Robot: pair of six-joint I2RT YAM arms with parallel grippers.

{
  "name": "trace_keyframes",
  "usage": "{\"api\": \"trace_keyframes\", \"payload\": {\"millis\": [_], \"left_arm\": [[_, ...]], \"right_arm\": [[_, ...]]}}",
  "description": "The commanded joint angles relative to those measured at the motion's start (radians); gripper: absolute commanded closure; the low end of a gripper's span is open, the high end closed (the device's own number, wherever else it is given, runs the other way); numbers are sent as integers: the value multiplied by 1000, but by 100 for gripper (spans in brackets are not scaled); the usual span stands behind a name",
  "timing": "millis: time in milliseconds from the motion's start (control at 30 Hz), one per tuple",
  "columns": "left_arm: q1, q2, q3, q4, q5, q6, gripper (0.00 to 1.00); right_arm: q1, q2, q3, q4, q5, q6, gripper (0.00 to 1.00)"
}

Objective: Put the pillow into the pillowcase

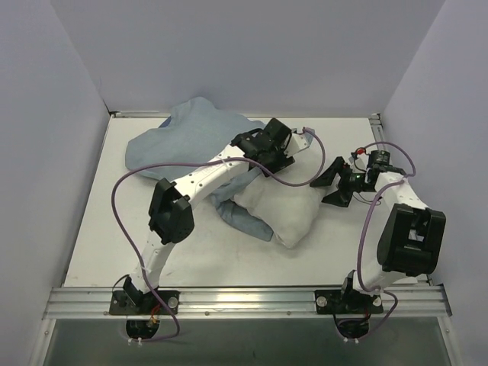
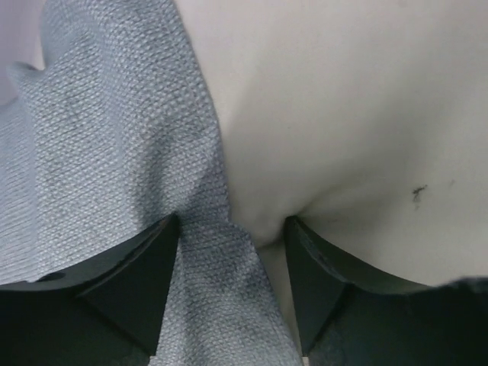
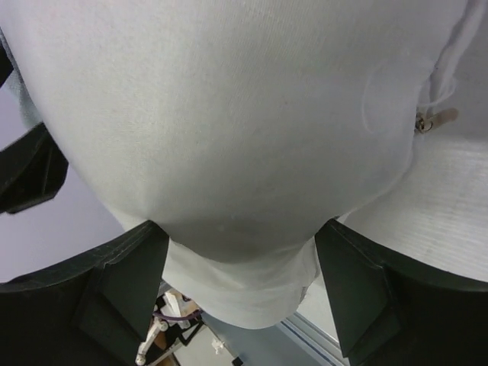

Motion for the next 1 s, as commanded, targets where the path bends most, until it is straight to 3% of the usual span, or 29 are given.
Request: {"api": "trace_keyframes", "payload": {"millis": [0, 167, 367, 400, 500, 567, 633, 700, 733, 767, 800, 833, 900, 933, 967], "left_arm": [[24, 21, 108, 27, -255, 69, 36], [62, -12, 129, 25, -286, 113, 45], [65, -35, 91, 25, -299, 155, 48], [71, -32, 92, 24, -304, 156, 52], [88, -12, 124, 1, -298, 158, 83], [94, 2, 163, -65, -205, 138, 100], [94, 11, 241, -126, 12, 82, 100], [96, 28, 308, -207, 261, 43, 100], [94, 31, 354, -217, 371, 17, 100], [84, 36, 376, -206, 628, -32, 100], [70, 40, 398, -182, 691, -69, 100], [44, 56, 454, -130, 816, -118, 100], [25, 68, 506, -43, 910, -178, 100], [19, 71, 520, 19, 941, -274, 100], [16, 65, 522, 189, 967, -332, 100]], "right_arm": [[17, 35, -8, 53, -33, 41, 23], [29, 59, -18, 68, -25, 47, 32], [77, 93, 2, 120, -25, 80, 34], [84, 102, 7, 127, -27, 88, 34], [106, 121, 22, 172, -25, 111, 28], [115, 131, 24, 215, -32, 137, 25], [131, 161, 19, 321, -59, 212, 25], [138, 191, 15, 515, -97, 305, 34], [138, 194, 11, 597, -120, 443, 39], [138, 175, 7, 693, -155, 512, 51], [129, 159, 2, 876, -169, 592, 56], [121, 112, 7, 954, -188, 719, 67], [102, 58, 39, 1101, -217, 826, 73], [67, 24, 79, 1116, -226, 855, 76], [46, -9, 102, 1119, -235, 889, 80]]}}
